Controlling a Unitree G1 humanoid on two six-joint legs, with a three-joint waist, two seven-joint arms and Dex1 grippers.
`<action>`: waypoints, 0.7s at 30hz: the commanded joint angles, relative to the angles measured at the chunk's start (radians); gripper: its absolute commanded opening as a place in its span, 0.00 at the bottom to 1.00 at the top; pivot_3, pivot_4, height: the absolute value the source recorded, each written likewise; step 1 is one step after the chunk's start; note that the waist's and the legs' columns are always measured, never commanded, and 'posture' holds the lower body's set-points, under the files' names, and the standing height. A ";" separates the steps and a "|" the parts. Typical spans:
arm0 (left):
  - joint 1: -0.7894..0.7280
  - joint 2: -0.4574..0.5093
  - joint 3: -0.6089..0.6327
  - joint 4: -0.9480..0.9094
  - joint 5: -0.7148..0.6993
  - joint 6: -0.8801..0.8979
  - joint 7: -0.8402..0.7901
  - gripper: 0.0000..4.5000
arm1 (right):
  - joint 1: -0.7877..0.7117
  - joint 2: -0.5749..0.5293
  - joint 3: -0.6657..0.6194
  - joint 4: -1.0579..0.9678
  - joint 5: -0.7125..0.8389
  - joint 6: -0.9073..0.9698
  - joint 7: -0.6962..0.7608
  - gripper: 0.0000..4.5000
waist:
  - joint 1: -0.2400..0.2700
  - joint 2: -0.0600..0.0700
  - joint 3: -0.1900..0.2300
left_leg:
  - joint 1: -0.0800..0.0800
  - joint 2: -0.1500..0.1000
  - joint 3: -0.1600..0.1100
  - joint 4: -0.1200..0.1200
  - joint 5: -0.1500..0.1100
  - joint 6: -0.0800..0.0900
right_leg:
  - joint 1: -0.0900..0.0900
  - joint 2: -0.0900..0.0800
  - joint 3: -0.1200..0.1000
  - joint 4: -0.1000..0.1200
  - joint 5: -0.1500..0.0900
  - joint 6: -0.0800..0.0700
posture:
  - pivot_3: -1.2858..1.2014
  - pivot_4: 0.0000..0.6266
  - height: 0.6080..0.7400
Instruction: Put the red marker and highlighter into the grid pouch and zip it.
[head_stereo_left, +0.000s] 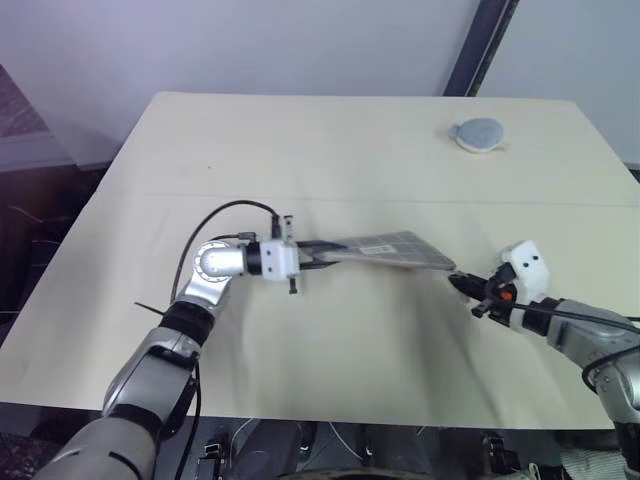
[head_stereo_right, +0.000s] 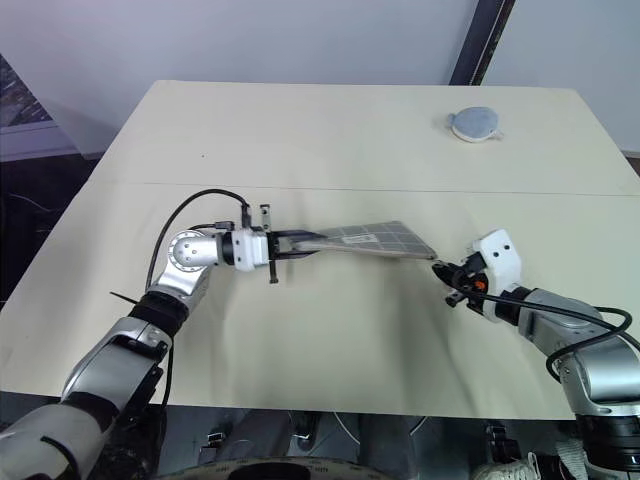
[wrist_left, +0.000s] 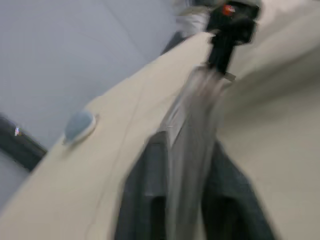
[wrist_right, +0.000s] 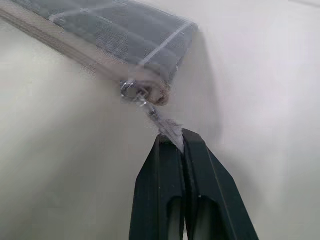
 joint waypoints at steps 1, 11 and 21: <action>0.018 -0.006 0.040 -0.063 -0.047 0.046 -0.052 0.58 | -0.007 0.014 -0.045 -0.051 0.028 -0.011 0.018 0.21 | 0.002 0.000 0.000 | 0.000 0.000 0.000 0.000 0.000 0.000 | 0.000 0.000 0.000 0.000 0.000 0.000 | 0.52 0.24 1.00; 0.095 0.074 0.255 -0.151 -0.179 0.420 0.016 1.00 | 0.228 -0.062 -0.234 -0.196 0.127 0.046 0.189 0.99 | 0.004 0.000 0.000 | -0.001 0.000 0.000 0.000 -0.001 0.001 | 0.000 0.000 0.000 0.000 0.000 0.000 | 0.52 0.24 1.00; 0.233 0.162 0.419 -0.319 -0.169 0.775 0.273 1.00 | 0.343 0.056 -0.425 -0.300 0.144 -0.113 0.226 0.99 | 0.009 0.001 0.000 | 0.001 0.001 0.000 0.001 -0.001 0.001 | 0.002 0.000 0.001 0.000 -0.002 -0.004 | 0.52 0.24 1.00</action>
